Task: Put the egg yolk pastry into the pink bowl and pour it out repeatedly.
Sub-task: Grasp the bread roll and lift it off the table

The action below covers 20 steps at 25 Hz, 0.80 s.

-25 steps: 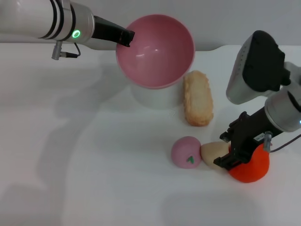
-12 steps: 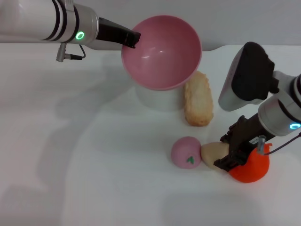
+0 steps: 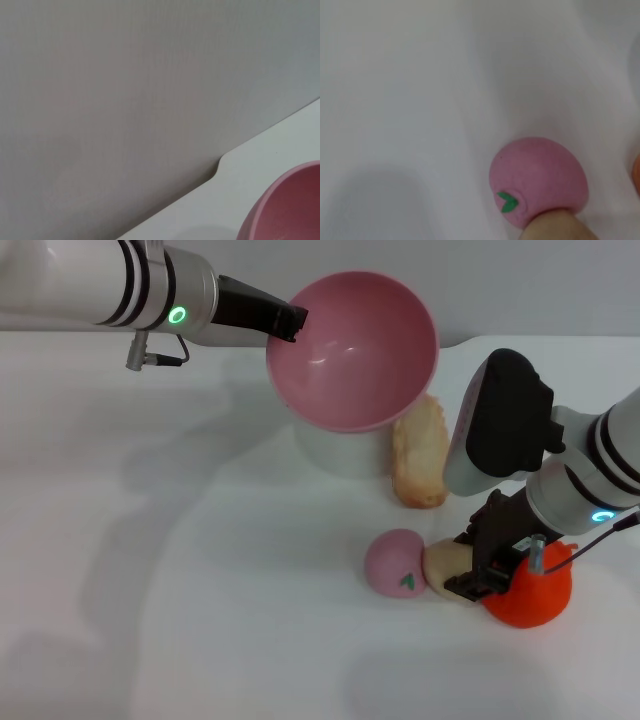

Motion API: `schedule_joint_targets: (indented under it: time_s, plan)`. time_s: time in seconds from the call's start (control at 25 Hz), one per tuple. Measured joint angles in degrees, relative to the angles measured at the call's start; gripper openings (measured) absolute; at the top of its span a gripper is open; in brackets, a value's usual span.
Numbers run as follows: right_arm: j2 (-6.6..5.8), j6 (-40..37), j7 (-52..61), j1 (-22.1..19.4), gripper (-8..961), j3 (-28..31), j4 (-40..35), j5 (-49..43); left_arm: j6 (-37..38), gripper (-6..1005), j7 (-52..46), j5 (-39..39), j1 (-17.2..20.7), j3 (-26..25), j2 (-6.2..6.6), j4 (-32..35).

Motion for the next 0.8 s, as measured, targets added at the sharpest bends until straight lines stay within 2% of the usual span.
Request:
schedule_joint_targets:
  time_s: [0.44,0.8]
  plan:
    - [-0.05,-1.5,0.1,0.0,473,0.4,-1.1,-0.1,-0.1,44,0.2,-0.4,0.0,-0.1,0.13,-0.1]
    - [0.24,-8.8,0.5,-3.5,378,3.0,-14.9,0.5,-0.2,45,0.5,-0.3,0.1,-0.6,0.27,-0.7]
